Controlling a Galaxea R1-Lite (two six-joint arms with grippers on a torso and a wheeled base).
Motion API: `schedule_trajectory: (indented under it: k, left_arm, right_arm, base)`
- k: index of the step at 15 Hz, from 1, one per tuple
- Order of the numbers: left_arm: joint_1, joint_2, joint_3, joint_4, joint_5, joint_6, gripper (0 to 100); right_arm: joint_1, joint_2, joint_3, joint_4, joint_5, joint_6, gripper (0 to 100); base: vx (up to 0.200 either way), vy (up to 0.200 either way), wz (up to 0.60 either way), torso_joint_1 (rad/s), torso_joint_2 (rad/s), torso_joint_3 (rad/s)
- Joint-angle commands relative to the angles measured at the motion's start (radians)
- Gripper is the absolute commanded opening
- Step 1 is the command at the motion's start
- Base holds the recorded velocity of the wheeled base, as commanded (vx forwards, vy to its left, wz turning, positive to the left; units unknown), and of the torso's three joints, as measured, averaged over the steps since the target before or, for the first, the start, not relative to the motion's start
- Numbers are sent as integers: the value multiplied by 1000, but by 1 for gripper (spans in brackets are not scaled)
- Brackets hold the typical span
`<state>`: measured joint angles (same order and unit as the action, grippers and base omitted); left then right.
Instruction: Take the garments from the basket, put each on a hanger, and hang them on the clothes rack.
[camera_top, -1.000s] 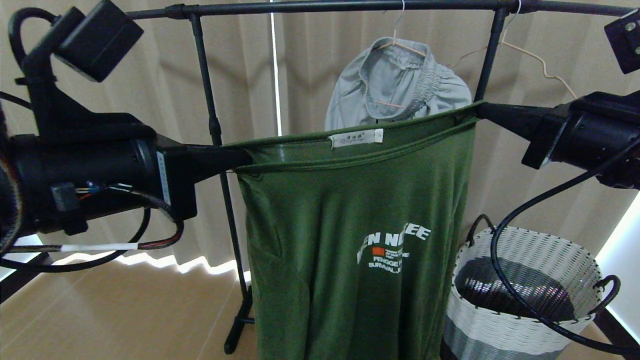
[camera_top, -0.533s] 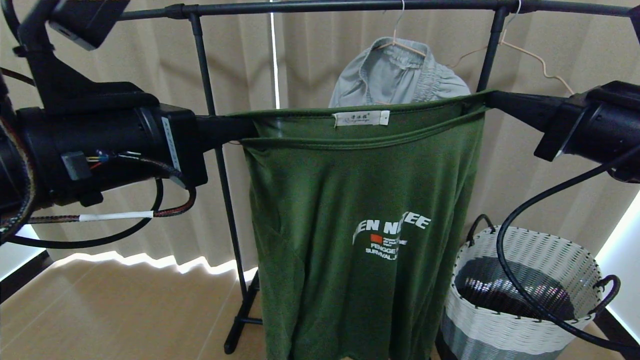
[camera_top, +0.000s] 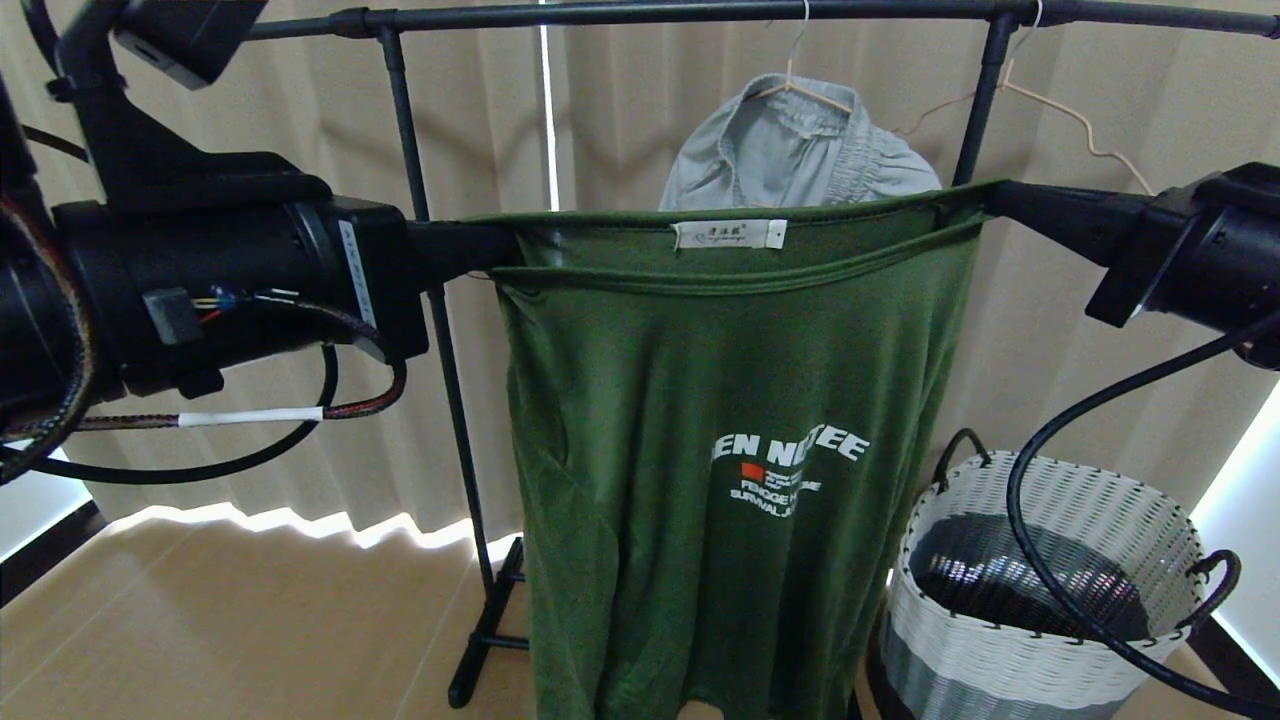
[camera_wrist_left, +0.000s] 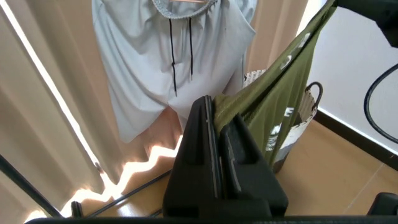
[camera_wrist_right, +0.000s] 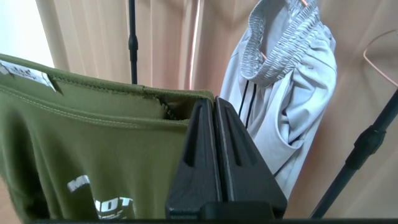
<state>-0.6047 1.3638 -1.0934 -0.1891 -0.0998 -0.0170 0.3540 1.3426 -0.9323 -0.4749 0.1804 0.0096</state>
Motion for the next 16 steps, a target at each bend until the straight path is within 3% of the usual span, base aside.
schedule_trajectory:
  k: [1,9,10,14,16]
  left_arm:
    - [0,3,9,0,2,0,0]
    - [0,0,20,2,3,3,0]
    - [0,-3,30,0,3,3,0]
    - [0,-2,35,0,5,5,0]
    - [3,4,40,0,43,6,0]
  right_arm:
    - [0,-3,7,-1,1,0,0]
    - [0,-3,12,10,1,-2,0]
    - [0,-3,20,10,1,-2,100]
    - [0,-3,27,-1,-1,0,100]
    - [2,-6,30,-2,5,6,100]
  base:
    - [0,0,0,0,0,0]
    - [0,0,0,0,0,0]
    - [0,0,0,0,0,0]
    - [0,0,0,0,0,0]
    - [0,0,0,0,0,0]
